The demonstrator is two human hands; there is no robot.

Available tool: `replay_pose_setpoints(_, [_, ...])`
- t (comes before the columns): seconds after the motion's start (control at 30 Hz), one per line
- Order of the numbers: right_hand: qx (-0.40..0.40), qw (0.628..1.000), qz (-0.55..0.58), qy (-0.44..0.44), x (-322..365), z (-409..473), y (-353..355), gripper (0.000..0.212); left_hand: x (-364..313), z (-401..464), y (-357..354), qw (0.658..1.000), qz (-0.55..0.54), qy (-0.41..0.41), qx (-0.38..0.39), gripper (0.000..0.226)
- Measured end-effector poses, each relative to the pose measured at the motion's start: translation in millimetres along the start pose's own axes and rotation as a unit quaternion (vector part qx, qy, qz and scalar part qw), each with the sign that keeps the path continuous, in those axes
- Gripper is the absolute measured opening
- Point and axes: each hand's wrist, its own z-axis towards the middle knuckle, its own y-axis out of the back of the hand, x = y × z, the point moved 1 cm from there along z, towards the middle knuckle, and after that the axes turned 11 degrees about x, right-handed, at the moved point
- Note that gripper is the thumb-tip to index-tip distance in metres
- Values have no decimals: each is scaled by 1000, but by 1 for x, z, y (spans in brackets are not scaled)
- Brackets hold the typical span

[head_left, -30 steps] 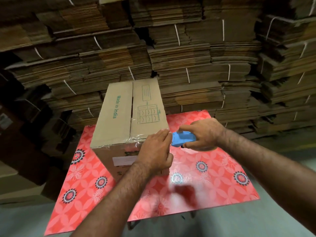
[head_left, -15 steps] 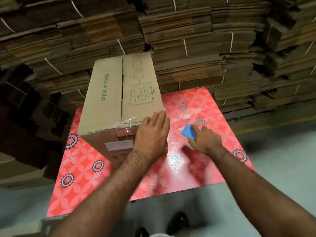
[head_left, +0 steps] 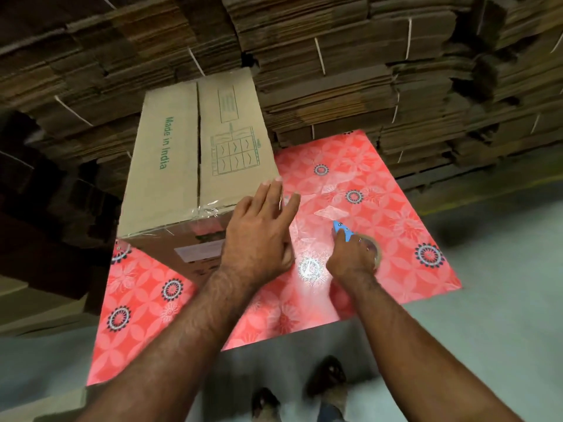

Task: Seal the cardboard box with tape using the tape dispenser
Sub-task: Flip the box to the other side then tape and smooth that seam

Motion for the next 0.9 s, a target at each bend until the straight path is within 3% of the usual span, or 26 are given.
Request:
replay_pose_setpoints(0.07, [-76,985,145,56,24,-14,37,49,9,-7,6,994,-103,-10,-22,95])
replay_pose_setpoints(0.13, [-152,923,319,154,53,-33,75,42,23,-15,11,978,-202,12,-54,94])
replay_pose_setpoints(0.17, [-170,889,376,199,68,-46,93,43,30,-20,12,976,-208,24,-61,91])
replay_pose_setpoints(0.23, [-160,859,408,265,98,-71,115,46,39,-28,10,982,-179,30,-54,88])
replay_pose_setpoints(0.37, [-59,868,399,291,138,-92,104,51,47,-36,0,987,-154,9,-41,90])
replay_pose_setpoints(0.6, [-57,855,466,221,138,-85,79,47,56,-32,9,989,-147,-26,4,99])
replay_pose_setpoints(0.77, [12,865,479,146,121,-87,66,58,59,-33,11,988,-146,-45,19,96])
replay_pose_setpoints(0.83, [-10,880,454,138,120,-95,69,55,62,-35,12,984,-167,-54,14,95])
replay_pose_setpoints(0.9, [-83,888,428,147,124,-103,77,52,69,-42,7,980,-192,-42,-10,92])
